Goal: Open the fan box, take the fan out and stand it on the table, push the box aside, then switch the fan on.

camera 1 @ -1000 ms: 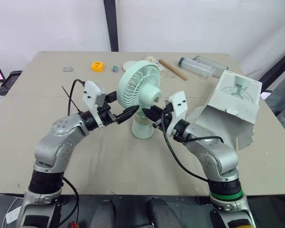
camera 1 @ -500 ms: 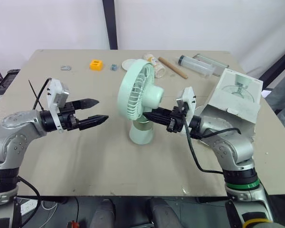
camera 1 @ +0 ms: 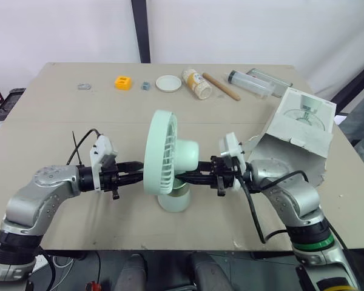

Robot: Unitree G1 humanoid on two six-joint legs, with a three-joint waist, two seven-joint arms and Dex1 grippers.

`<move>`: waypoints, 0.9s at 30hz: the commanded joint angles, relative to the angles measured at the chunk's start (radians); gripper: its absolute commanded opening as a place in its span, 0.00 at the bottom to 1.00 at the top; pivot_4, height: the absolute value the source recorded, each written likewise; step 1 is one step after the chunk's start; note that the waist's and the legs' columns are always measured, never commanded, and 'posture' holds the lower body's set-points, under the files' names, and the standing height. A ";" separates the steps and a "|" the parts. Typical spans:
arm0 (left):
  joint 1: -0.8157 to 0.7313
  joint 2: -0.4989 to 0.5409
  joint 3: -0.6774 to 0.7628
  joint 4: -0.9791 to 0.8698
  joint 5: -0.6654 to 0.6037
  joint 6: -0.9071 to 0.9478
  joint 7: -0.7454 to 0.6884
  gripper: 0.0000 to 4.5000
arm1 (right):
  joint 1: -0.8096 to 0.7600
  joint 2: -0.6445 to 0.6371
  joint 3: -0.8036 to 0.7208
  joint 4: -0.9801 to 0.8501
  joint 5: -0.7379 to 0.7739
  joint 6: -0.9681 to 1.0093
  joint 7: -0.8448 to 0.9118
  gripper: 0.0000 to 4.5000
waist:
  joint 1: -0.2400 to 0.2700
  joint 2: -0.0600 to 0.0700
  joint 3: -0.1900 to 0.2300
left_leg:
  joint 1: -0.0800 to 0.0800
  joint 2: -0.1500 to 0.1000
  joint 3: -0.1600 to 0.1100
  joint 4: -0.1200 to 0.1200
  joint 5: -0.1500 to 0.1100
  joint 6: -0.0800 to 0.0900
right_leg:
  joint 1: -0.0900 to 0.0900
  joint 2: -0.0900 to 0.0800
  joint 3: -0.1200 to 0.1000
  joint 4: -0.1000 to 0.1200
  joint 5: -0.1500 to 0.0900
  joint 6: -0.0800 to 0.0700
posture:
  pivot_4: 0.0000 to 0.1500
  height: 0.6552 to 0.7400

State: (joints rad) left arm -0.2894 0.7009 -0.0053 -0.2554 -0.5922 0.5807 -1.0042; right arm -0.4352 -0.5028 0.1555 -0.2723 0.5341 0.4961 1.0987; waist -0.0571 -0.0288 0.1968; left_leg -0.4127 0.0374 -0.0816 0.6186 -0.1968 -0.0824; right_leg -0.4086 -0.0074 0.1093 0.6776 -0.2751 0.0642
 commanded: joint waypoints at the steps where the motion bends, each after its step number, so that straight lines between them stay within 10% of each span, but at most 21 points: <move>1: 0.013 -0.014 -0.035 -0.017 0.028 -0.052 -0.026 0.01 | 0.006 -0.005 -0.012 -0.020 -0.005 -0.064 0.021 0.08 | 0.001 0.000 0.000 | 0.000 0.000 0.000 0.000 0.000 0.000 | 0.000 0.000 0.000 0.000 0.000 0.000 | 1.00 1.00; 27: 0.050 -0.051 -0.120 0.005 0.114 -0.108 -0.049 0.01 | 0.044 -0.013 0.031 0.075 -0.102 -0.236 0.031 0.08 | 0.000 0.000 0.000 | 0.005 0.001 0.000 0.001 0.001 0.000 | 0.004 0.001 0.000 0.002 0.001 -0.001 | 1.00 1.00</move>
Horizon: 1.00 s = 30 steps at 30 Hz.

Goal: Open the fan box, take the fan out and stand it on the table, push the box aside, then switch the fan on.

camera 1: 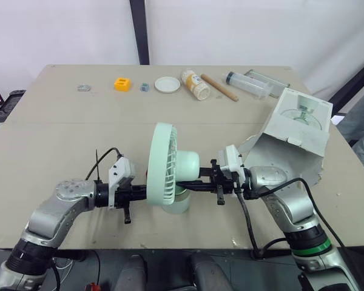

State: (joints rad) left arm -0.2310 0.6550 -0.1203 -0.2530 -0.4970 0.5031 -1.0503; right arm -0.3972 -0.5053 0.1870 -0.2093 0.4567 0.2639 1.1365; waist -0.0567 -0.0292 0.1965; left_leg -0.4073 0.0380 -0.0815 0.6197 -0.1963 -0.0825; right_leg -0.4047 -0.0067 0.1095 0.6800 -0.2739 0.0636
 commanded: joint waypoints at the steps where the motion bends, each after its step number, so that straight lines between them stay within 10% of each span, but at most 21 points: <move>1: -0.010 -0.008 -0.006 0.007 0.024 -0.035 -0.004 0.01 | 0.007 -0.011 -0.002 0.013 -0.023 -0.003 -0.008 0.08 | 0.000 0.000 0.000 | 0.000 0.000 0.000 0.000 0.000 0.000 | 0.000 0.000 0.000 0.000 0.000 0.000 | 1.00 1.00; 30: -0.008 -0.051 -0.012 -0.008 0.023 -0.026 -0.018 0.01 | 0.014 -0.017 0.008 0.012 -0.026 -0.009 -0.007 0.08 | 0.006 0.000 -0.001 | 0.001 0.000 0.000 0.001 0.000 0.000 | 0.001 0.000 0.000 0.000 0.000 0.000 | 1.00 1.00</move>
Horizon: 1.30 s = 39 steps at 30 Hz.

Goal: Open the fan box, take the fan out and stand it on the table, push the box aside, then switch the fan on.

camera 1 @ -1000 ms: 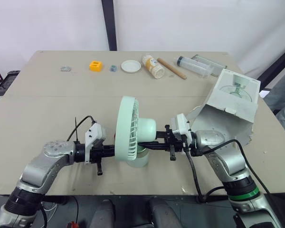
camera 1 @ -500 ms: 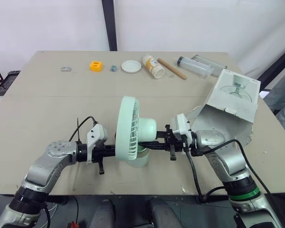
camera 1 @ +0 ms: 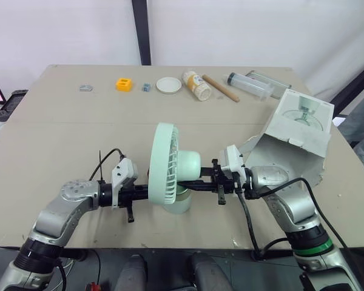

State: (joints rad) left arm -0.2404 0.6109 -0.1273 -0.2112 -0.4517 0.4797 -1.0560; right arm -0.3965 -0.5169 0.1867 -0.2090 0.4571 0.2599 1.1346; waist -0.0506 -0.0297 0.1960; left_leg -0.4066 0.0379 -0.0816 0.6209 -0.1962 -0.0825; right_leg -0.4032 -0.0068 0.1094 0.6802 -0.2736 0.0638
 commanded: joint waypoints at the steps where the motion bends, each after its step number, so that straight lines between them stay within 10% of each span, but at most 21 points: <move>1: 0.002 -0.007 -0.006 -0.051 -0.022 -0.002 -0.012 0.01 | 0.014 -0.005 0.009 0.011 -0.027 -0.005 -0.006 0.08 | 0.000 0.000 0.000 | 0.000 0.000 0.000 0.000 0.000 0.000 | 0.000 0.000 0.000 0.000 0.000 0.000 | 1.00 1.00; 39: 0.044 0.022 0.135 0.000 -0.064 -0.144 -0.069 0.01 | -0.003 -0.001 -0.029 0.045 0.006 -0.016 -0.015 0.08 | 0.001 -0.001 -0.001 | 0.002 0.000 0.000 0.000 0.000 0.000 | 0.002 0.000 0.000 0.000 0.000 0.000 | 1.00 1.00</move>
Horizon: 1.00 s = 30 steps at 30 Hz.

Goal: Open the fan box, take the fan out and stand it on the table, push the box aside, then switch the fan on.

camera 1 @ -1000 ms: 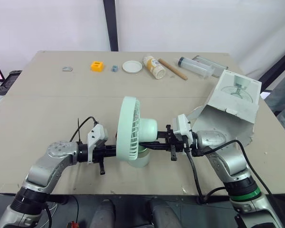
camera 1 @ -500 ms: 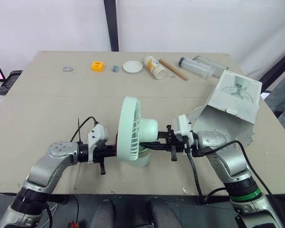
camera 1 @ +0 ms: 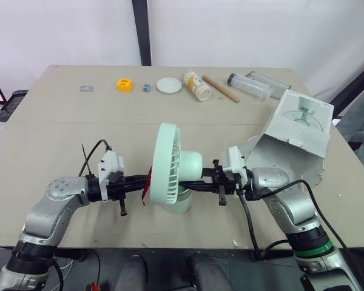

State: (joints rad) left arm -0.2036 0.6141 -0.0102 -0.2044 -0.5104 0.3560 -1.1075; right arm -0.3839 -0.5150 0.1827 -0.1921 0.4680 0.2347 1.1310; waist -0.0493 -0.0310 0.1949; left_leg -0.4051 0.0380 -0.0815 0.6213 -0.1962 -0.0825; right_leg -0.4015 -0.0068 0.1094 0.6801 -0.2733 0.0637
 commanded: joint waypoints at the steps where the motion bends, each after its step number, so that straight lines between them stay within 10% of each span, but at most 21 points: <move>1: 0.006 0.021 0.022 -0.002 -0.005 -0.020 -0.017 0.01 | -0.040 -0.006 -0.034 0.039 0.005 0.021 -0.008 0.08 | 0.000 0.000 0.000 | 0.000 0.000 0.000 0.000 0.000 0.000 | 0.000 0.000 0.000 0.000 0.000 0.000 | 1.00 1.00; 11: -0.033 0.006 0.022 0.042 0.004 -0.027 0.001 0.01 | -0.261 0.010 -0.082 0.228 0.047 0.030 0.059 0.08 | -0.001 0.001 0.001 | -0.003 -0.001 0.000 0.000 0.001 0.001 | -0.003 0.000 0.000 0.000 0.003 -0.004 | 1.00 1.00; 30: -0.043 -0.040 0.098 0.038 -0.034 -0.025 0.122 0.01 | -0.730 0.140 -0.087 1.121 -0.161 -0.318 0.320 0.08 | -0.015 0.002 0.002 | -0.004 0.000 0.000 -0.001 0.000 0.001 | -0.005 -0.001 0.000 0.000 0.005 -0.008 | 1.00 1.00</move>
State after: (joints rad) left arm -0.2473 0.5748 0.0570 -0.1294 -0.5299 0.3509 -0.9991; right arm -1.0731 -0.3785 0.1322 0.9230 0.3045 -0.0446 1.4316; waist -0.0638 -0.0285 0.1971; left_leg -0.4090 0.0376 -0.0813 0.6199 -0.1960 -0.0817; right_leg -0.4059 -0.0075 0.1093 0.6803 -0.2685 0.0560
